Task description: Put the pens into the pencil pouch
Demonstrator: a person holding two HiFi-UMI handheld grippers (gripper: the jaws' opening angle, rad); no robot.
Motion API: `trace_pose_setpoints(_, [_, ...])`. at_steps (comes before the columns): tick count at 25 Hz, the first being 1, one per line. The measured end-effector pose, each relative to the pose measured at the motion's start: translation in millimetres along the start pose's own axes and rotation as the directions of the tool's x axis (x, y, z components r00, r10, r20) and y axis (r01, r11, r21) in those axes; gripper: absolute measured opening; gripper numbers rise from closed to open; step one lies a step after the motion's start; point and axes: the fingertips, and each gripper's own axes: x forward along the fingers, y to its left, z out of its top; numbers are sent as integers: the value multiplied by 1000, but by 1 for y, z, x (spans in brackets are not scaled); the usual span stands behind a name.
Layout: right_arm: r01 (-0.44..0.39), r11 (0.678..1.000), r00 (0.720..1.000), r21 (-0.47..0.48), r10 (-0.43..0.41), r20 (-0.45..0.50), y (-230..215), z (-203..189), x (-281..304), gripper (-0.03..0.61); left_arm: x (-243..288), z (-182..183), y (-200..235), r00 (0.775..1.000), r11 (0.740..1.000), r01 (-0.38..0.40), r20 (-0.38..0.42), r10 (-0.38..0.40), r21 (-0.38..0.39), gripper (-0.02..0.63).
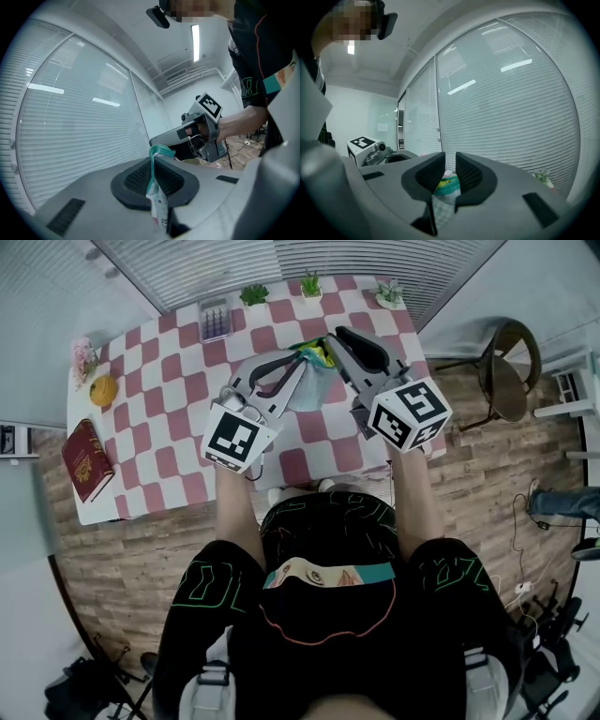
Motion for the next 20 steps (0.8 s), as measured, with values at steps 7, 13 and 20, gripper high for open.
trace_pose_setpoints(7, [29,999,999,40,-29,20,-9,1,-6,50,-1,-2,0,1000,1000,-7,-11,7,6,15])
trace_pose_setpoints(13, [54,996,998,68,-55,12,-17,-3,-10,12,0,-4,4,998,999,-52,-37,52,-4,16])
trace_pose_setpoints(20, [95,990,995,108,-96,4,-34,-10,-11,3,6,-6,13,991,993,-115,-68,112,-30,17])
